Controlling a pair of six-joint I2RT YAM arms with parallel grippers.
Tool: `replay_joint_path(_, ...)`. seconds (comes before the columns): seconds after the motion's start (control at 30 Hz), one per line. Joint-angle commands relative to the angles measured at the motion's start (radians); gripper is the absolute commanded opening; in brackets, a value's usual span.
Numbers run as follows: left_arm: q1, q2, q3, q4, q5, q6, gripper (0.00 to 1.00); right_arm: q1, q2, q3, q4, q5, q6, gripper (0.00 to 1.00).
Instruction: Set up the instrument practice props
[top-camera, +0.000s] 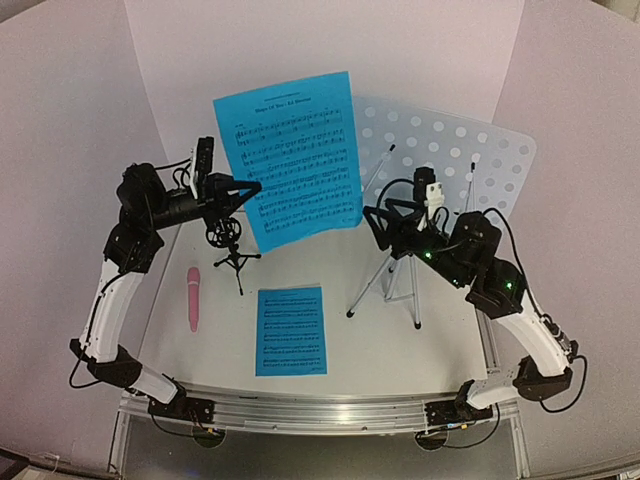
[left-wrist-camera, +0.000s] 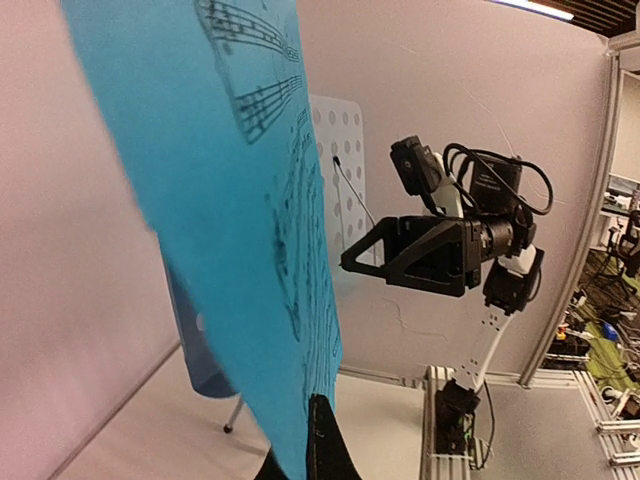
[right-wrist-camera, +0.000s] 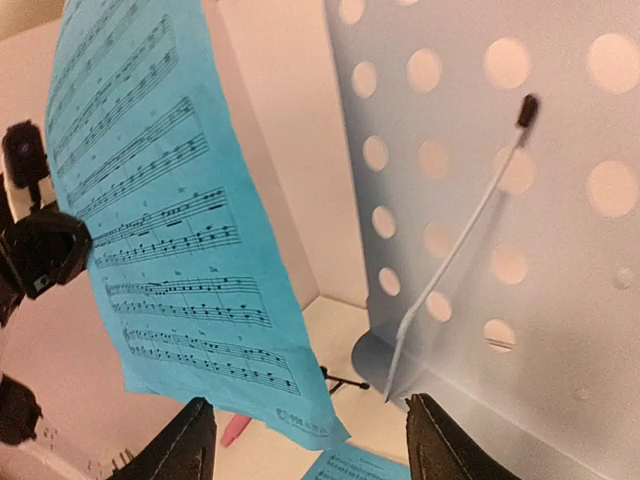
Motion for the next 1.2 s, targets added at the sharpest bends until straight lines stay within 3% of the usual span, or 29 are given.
replay_joint_path(0.0,-0.001,0.047,0.133,0.017,-0.082,0.005,0.0,-0.014,0.087,0.104,-0.014,0.187,0.059,0.54)
replay_joint_path(0.23,-0.001,0.095,0.23,0.015,-0.1,0.018,0.0,-0.029,0.198,0.215,0.007,0.287,0.079,0.32)
replay_joint_path(0.5,-0.001,0.117,0.258,0.018,-0.102,0.032,0.0,-0.033,0.168,0.091,0.12,0.311,0.135,0.33)
replay_joint_path(0.67,0.0,0.129,0.253,0.046,-0.112,0.029,0.0,-0.035,0.17,0.051,0.173,0.306,0.163,0.29)
replay_joint_path(0.77,-0.001,0.139,0.26,0.062,-0.12,0.023,0.0,-0.038,0.175,0.047,0.183,0.311,0.166,0.23)
replay_joint_path(0.93,-0.001,0.148,0.266,0.077,-0.134,0.02,0.0,-0.041,0.167,0.033,0.184,0.3,0.171,0.02)
replay_joint_path(1.17,-0.001,0.193,0.308,0.156,-0.177,-0.049,0.0,-0.039,0.137,-0.059,0.241,0.275,0.195,0.0)
